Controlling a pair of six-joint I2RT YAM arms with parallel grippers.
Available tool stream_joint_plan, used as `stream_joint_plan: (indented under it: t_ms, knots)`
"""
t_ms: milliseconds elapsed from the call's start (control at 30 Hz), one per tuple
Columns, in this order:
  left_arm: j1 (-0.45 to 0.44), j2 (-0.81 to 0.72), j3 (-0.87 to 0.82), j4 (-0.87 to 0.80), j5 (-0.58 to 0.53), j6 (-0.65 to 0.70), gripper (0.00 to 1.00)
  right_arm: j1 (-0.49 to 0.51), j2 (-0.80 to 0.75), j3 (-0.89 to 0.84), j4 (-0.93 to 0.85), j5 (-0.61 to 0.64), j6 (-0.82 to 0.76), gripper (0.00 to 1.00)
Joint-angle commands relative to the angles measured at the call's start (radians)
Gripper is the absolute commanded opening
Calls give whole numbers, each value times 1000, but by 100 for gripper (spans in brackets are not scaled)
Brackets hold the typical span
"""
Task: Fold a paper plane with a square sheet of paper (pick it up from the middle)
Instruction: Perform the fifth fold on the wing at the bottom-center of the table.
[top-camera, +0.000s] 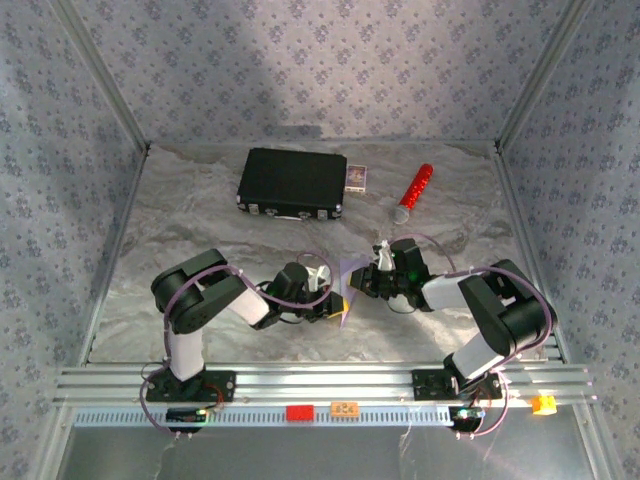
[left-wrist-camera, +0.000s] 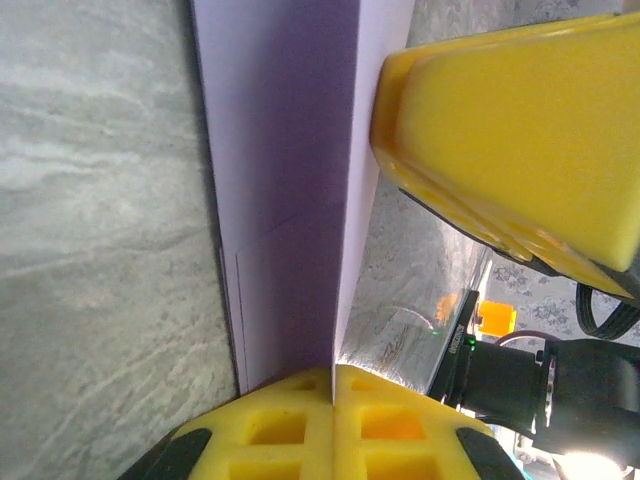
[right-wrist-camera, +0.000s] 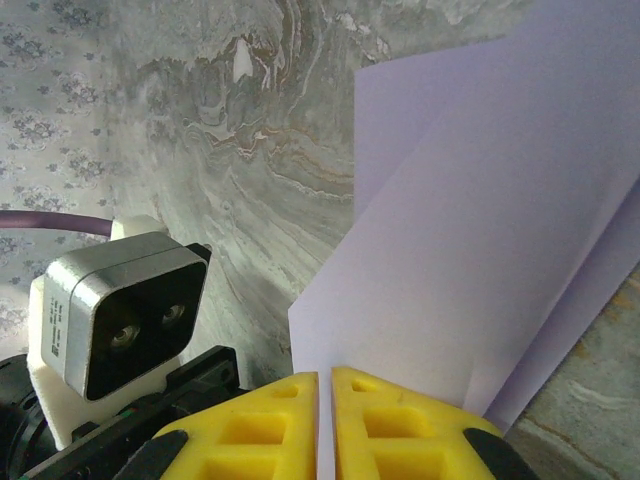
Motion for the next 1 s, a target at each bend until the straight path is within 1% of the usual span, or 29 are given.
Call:
stream_joint_plan:
  t_ms: [0, 600, 867, 967]
  knots:
    - [8, 53, -33, -127, -28, 9, 0, -10, 14, 14, 7, -17, -17, 14]
    - [10, 56, -13, -205, -33, 19, 0, -17, 79, 14, 31, -21, -16, 14]
    - [10, 58, -10, -224, -38, 23, 0, -18, 97, 10, -16, 13, -16, 13]
    - [8, 46, -6, -223, -28, 33, 5, -16, 104, 8, -50, 32, -19, 12]
